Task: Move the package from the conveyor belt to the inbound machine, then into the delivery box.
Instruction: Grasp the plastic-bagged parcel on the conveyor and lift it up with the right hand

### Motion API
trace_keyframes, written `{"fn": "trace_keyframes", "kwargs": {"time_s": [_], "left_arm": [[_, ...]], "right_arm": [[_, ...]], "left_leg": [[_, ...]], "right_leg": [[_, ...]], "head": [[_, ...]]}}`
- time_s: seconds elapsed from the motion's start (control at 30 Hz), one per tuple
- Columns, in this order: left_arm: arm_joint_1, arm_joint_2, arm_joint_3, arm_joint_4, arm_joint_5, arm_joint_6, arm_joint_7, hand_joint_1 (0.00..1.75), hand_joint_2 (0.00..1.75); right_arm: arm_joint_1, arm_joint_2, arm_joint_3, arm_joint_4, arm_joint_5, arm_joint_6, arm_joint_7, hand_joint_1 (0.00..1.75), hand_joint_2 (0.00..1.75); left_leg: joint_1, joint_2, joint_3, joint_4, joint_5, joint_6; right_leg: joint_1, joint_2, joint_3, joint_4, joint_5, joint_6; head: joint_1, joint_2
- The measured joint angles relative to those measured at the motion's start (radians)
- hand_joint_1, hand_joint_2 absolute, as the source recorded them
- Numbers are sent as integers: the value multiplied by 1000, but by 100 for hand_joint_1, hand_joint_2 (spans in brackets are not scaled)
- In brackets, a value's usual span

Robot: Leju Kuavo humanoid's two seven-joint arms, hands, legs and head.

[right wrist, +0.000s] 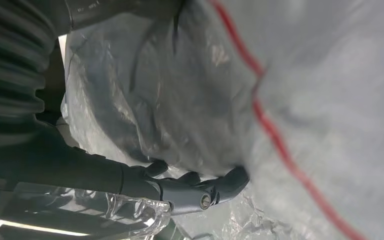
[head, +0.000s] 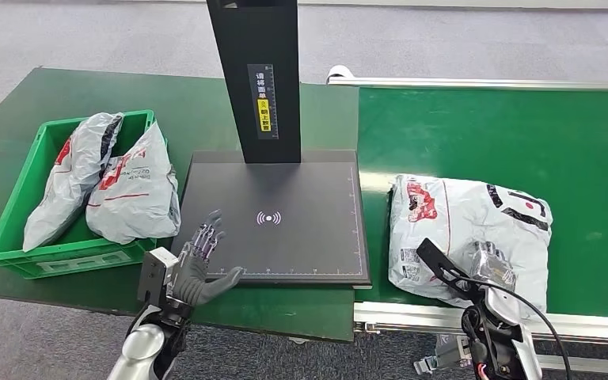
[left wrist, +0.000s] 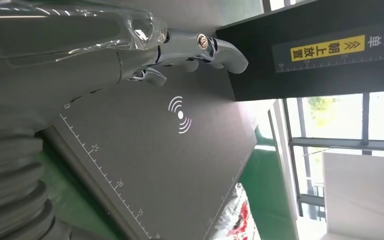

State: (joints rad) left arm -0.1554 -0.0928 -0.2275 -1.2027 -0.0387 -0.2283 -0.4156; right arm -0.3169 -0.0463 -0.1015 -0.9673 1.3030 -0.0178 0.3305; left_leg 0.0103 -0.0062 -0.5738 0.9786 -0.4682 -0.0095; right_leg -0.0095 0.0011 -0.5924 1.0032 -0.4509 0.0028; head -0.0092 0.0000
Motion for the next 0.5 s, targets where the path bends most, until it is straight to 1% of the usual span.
{"fn": "trace_keyframes", "kwargs": {"time_s": [0.07, 0.3, 0.5], "left_arm": [[-1, -3, 2, 0, -9, -3, 6, 0, 175], [-5, -8, 15, 1, -19, -3, 14, 0, 175], [-5, -10, 25, 1, -21, -4, 14, 0, 175]], "right_arm": [[-11, -2, -2, 26, -11, 25, -9, 175, 175], [-73, -6, 8, 106, -50, 52, -75, 175, 175], [-101, -6, 24, 140, -61, 61, -90, 175, 175]], "left_leg": [[0, 0, 0, 0, 0, 0], [0, 1, 3, 0, 0, 0], [0, 1, 4, 0, 0, 0]], "right_leg": [[0, 0, 0, 0, 0, 0], [0, 1, 2, 0, 0, 0], [0, 1, 3, 0, 0, 0]], "head": [[0, 0], [0, 0], [0, 0]]}}
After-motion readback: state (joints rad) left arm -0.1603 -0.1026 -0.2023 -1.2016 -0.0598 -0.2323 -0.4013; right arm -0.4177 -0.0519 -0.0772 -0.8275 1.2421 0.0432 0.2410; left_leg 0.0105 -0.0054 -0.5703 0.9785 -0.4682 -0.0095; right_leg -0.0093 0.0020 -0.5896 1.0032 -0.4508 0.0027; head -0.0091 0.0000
